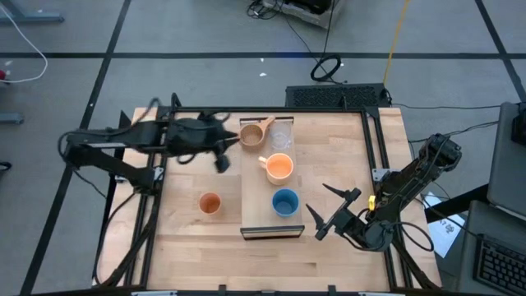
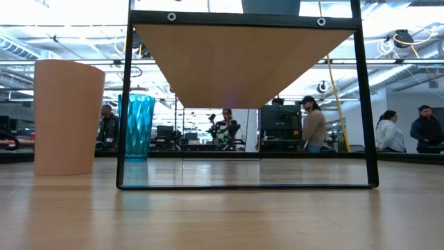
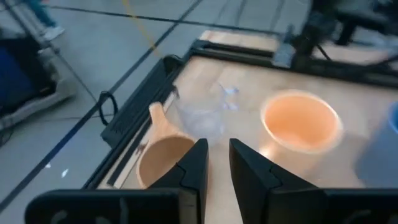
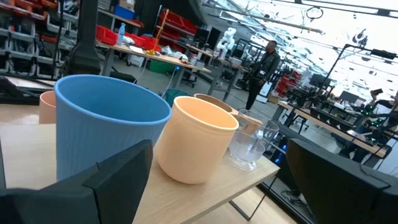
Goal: Stack small to large cups/mugs on shelf
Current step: Put the orange cup on the shelf
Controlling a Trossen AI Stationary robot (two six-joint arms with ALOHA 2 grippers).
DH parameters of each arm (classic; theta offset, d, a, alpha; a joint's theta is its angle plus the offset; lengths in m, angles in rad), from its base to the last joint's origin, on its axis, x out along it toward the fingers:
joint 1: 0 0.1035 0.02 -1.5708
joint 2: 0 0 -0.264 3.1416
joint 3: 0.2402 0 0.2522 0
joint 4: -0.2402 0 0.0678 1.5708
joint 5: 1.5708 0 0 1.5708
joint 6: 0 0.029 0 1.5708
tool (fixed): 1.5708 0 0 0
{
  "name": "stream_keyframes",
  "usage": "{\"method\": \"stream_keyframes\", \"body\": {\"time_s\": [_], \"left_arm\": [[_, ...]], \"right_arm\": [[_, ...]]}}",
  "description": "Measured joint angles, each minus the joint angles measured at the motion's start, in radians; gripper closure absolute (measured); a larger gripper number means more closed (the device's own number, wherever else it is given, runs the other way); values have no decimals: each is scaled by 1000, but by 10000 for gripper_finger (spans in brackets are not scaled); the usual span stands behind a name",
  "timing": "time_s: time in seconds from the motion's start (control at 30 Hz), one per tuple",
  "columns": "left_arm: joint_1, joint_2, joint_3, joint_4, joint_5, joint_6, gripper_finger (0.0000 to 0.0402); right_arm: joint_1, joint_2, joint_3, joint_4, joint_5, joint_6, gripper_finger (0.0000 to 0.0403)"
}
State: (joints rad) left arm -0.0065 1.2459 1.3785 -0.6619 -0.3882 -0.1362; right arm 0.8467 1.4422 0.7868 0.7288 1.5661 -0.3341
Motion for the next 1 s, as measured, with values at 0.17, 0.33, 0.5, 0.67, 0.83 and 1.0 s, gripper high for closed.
{"method": "stream_keyframes", "body": {"time_s": [0.17, 0.33, 0.5, 0.67, 0.83, 1.0], "left_arm": [[-44, -92, 36, -128, 39, 29, 334], [-86, -88, 180, -371, 56, 26, 334], [-121, -46, 314, -573, 75, 30, 334], [-157, 1, 399, -760, 79, 42, 334], [-191, 44, 442, -907, 144, 65, 334], [-235, 69, 445, -908, 285, 111, 334]], "right_arm": [[0, 0, 0, 0, 0, 15, 39], [0, 0, 0, 1, 0, 43, 39], [0, 0, 0, 1, 0, 81, 39], [0, 0, 0, 0, 0, 91, 39], [0, 0, 0, 0, -1, 113, 39], [0, 0, 0, 0, -1, 140, 39]]}}
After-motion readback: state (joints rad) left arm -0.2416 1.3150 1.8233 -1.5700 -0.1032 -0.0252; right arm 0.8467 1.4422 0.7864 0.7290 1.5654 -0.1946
